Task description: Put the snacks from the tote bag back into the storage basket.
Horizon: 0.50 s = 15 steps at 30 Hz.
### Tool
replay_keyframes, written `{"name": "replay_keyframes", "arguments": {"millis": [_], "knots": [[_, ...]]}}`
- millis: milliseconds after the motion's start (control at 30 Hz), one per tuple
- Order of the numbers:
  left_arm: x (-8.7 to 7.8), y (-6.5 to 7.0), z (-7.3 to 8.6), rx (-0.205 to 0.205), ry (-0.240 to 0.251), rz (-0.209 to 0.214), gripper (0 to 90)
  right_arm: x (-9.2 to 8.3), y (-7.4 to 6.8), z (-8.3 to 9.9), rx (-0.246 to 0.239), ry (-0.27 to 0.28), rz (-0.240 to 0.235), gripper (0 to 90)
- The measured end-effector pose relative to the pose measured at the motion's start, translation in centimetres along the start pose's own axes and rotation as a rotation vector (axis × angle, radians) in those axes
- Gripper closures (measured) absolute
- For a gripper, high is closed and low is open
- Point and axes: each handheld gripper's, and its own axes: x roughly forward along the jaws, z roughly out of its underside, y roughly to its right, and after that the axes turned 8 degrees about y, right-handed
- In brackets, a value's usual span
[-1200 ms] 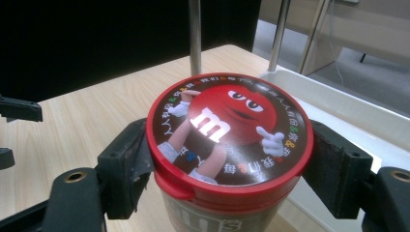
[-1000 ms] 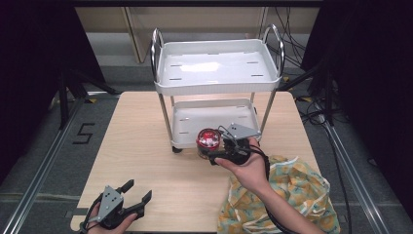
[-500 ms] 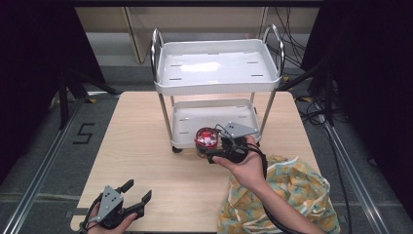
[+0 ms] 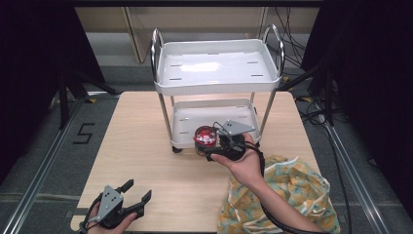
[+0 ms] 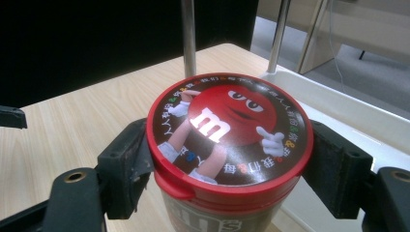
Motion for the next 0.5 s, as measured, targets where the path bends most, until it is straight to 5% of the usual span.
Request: {"name": "replay_keyframes", "arguments": {"millis": [33, 500], "knots": [[-0.02, -0.03, 0.0, 0.003, -0.003, 0.0, 27.3, -0.05, -0.2, -0.03, 0.034, -0.015, 0.005, 26.2], [-0.03, -0.01, -0.01, -0.004, 0.002, -0.006, 27.3, 0.93, 0.01, -0.37, 0.014, -0.012, 0.002, 26.2]]}}
